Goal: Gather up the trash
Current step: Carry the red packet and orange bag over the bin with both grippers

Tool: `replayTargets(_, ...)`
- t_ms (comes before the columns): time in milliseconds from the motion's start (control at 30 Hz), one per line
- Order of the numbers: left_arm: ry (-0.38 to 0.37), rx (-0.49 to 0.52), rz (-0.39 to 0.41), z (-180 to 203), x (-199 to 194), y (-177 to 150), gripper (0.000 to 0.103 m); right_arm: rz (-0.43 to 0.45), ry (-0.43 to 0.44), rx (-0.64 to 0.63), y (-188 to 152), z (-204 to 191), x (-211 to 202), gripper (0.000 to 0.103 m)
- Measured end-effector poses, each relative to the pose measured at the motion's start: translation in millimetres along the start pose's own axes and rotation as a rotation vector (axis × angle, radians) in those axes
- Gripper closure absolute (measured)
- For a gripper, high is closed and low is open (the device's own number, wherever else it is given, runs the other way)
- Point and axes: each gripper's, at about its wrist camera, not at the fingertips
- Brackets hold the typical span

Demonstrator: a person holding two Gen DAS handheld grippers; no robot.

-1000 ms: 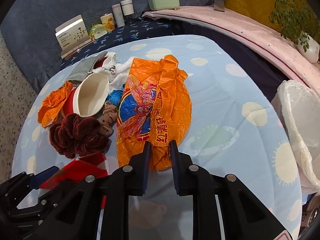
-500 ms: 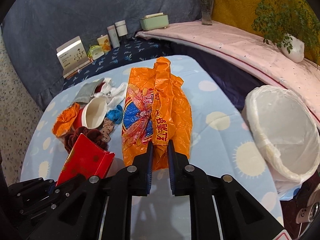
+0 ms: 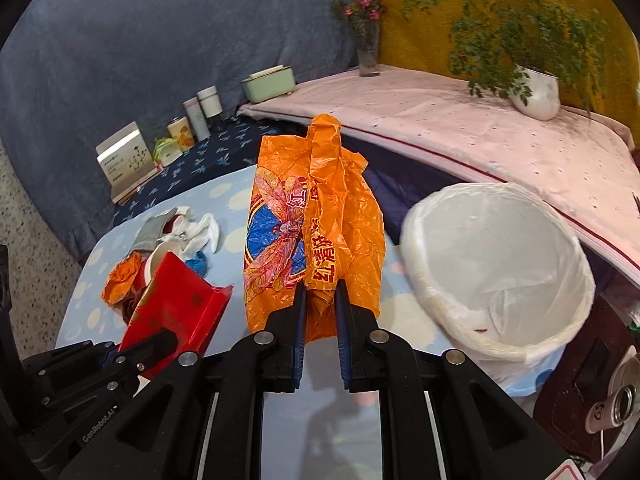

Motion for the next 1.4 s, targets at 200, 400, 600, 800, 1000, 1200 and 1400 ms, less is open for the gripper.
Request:
replayTargets(200, -0.019, 0.053, 0.009, 30, 0, 9, 0.100, 0.038, -0.052, 0.042, -5, 31, -23, 0.090)
replayTargets(400, -0.042, 0.106, 0.021, 64, 2, 18, 0.100, 0.051, -0.097, 0.087, -12, 66, -40, 0.090)
replayTargets(600, -0.063, 0.159, 0.031, 102, 8, 30, 0.100, 0.062, -0.138, 0.122, -17, 97, -53, 0.090)
replayTargets(800, -0.091, 0.211, 0.044, 141, 15, 45, 0.100, 0.075, -0.177, 0.170, -20, 130, -64, 0.090)
replayTargets(1000, -0.128, 0.254, 0.046, 180, 31, 62, 0.100, 0.070, -0.209, 0.203, -23, 158, -67, 0.090)
replayTargets(1200, -0.151, 0.276, 0.024, 207, 51, 75, 0.099, 0.065, -0.232, 0.220, -22, 175, -64, 0.090)
replayTargets(1400, -0.140, 0.265, 0.006, 216, 69, 83, 0.079, 0.071, -0.243, 0.218, -12, 184, -56, 0.089)
Point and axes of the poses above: each gripper's, at about its wrist camera, not at the fingertips, and x roughly the way its jaws point, z to its right, y to its top, and after that the axes turned 15 degrees about y, right-handed
